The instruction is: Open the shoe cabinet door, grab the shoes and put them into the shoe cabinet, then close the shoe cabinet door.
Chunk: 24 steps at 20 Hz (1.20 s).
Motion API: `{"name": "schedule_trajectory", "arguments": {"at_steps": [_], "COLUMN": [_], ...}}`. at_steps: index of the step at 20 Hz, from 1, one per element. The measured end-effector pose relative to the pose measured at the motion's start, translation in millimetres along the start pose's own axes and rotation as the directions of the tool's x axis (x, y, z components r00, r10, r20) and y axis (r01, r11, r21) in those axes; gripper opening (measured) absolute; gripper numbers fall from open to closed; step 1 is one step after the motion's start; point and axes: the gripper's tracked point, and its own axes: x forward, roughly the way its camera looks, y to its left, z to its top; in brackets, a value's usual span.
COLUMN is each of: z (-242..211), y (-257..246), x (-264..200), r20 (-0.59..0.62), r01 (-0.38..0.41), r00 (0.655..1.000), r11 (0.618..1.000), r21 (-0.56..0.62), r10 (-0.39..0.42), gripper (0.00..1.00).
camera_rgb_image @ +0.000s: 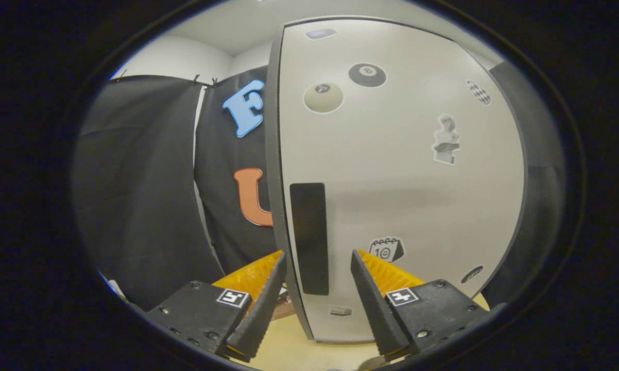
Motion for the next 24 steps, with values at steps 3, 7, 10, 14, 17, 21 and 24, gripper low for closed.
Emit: {"name": "schedule_trajectory", "arguments": {"at_steps": [3, 7, 10, 14, 17, 21, 24], "z": [-4, -12, -12, -16, -26, -28, -34], "y": [4, 3, 1, 1, 3, 1, -4], "x": [14, 21, 21, 13, -4, -48, -82], "r20": [-0.022, -0.046, -0.046, -0.049, -0.046, -0.052, -0.051], "r01": [-0.013, 0.021, 0.055, -0.008, -0.065, -0.105, -0.126], "r00": [1.0, 0.999, 0.997, 0.999, 0.997, 0.993, 0.991], "r11": [1.0, 0.999, 0.998, 1.0, 0.998, 0.994, 0.991], "r21": [0.018, 0.047, 0.013, 0.0, -0.015, -0.03, -0.036], "r10": [0.014, -0.019, -0.054, 0.008, 0.064, 0.104, 0.124], "gripper": [0.68, 0.51, 0.4, 0.35, 0.34, 0.31, 0.29]}}
